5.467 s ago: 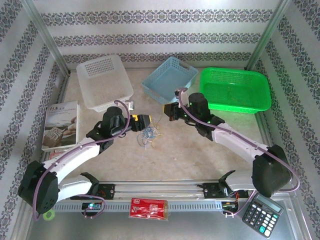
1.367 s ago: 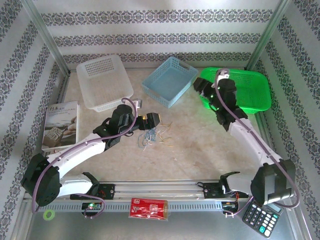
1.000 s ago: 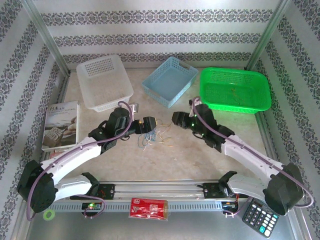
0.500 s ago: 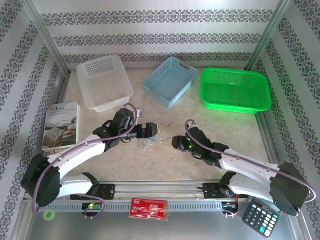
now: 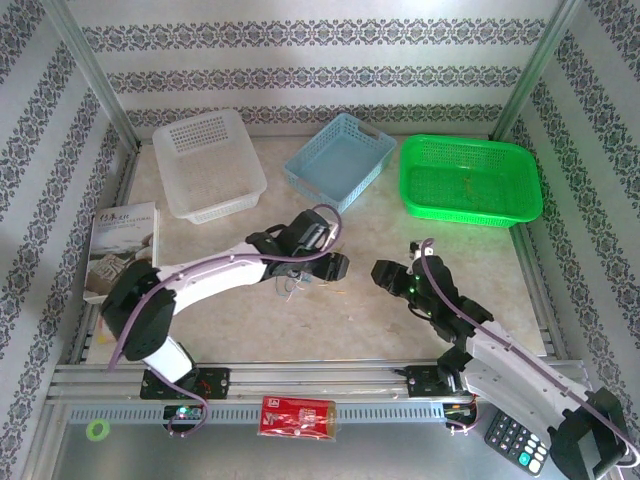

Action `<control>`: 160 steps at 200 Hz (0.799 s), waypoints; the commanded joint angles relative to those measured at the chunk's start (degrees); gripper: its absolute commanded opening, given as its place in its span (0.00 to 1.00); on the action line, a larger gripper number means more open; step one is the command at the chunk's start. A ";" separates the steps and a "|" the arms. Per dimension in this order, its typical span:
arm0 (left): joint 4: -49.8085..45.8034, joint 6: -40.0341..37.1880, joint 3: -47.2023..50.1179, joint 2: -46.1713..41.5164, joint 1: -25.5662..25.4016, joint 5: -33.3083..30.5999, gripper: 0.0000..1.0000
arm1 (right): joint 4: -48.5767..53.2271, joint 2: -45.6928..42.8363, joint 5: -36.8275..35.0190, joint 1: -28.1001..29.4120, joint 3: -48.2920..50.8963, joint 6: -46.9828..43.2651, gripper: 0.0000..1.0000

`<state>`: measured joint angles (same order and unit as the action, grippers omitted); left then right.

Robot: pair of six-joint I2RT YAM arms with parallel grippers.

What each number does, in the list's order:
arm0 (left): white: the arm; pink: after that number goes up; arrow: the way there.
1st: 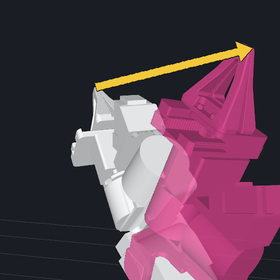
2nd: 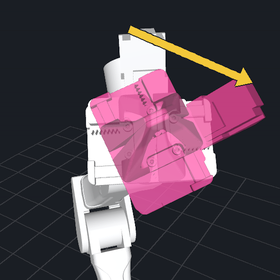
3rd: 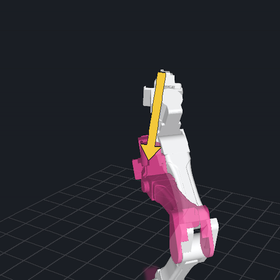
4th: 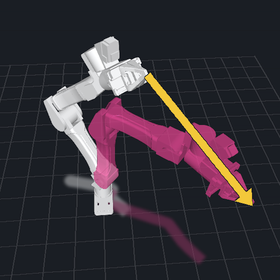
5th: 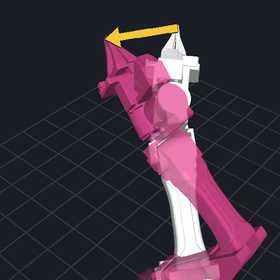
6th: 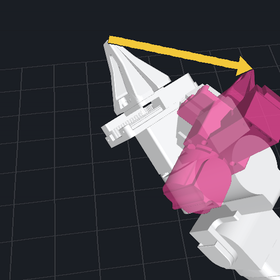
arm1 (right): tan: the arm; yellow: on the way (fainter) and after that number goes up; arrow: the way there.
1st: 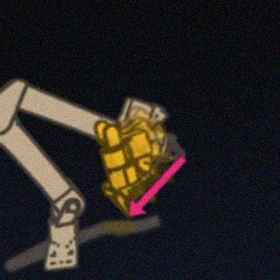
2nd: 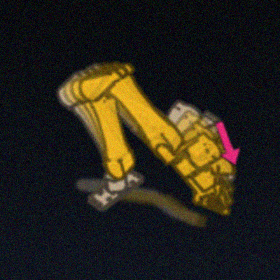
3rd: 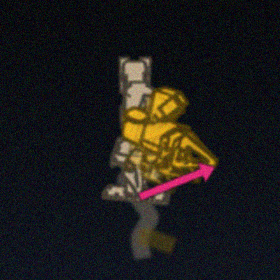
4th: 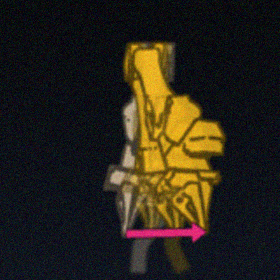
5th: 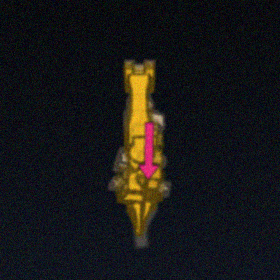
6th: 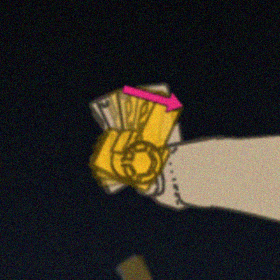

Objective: Untangle the cables

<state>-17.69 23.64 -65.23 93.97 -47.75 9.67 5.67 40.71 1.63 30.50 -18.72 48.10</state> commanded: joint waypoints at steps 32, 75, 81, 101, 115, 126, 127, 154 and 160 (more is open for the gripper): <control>-8.61 -7.10 -7.90 8.99 -3.67 -8.27 0.58 | 1.51 -1.06 5.12 -4.27 1.95 -0.64 0.55; -9.11 -7.98 -10.41 13.84 -4.02 -9.31 0.51 | 1.05 -1.51 6.08 -5.60 2.46 -0.59 0.55; -8.90 -7.99 -10.60 14.47 -4.02 -9.11 0.50 | 0.87 -1.54 6.21 -5.72 2.42 -0.55 0.55; -8.71 -8.08 -11.40 16.30 -4.02 -8.81 0.47 | 0.76 -1.68 6.80 -6.04 2.37 -0.38 0.55; -8.51 -7.87 -11.82 17.23 -4.01 -9.11 0.44 | 0.37 -1.60 7.09 -6.06 2.20 -0.29 0.55; -8.19 -7.60 -11.76 17.70 -4.02 -9.56 0.40 | 0.01 -1.34 7.46 -6.11 2.07 -0.24 0.55; -8.17 -7.58 -11.76 17.72 -4.02 -9.62 0.39 | -0.02 -1.29 7.49 -6.09 2.09 -0.22 0.55; -7.23 -6.50 -11.72 17.89 -3.83 -10.04 0.23 | -1.98 0.19 9.09 -6.01 2.09 0.45 0.55; -7.10 -6.27 -11.67 17.75 -3.76 -9.95 0.19 | -2.56 0.55 9.52 -6.07 2.10 0.58 0.55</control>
<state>-24.10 16.82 -75.46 111.46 -51.03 1.02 6.15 40.29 8.80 24.84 -17.06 48.10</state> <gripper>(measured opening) 0.240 0.553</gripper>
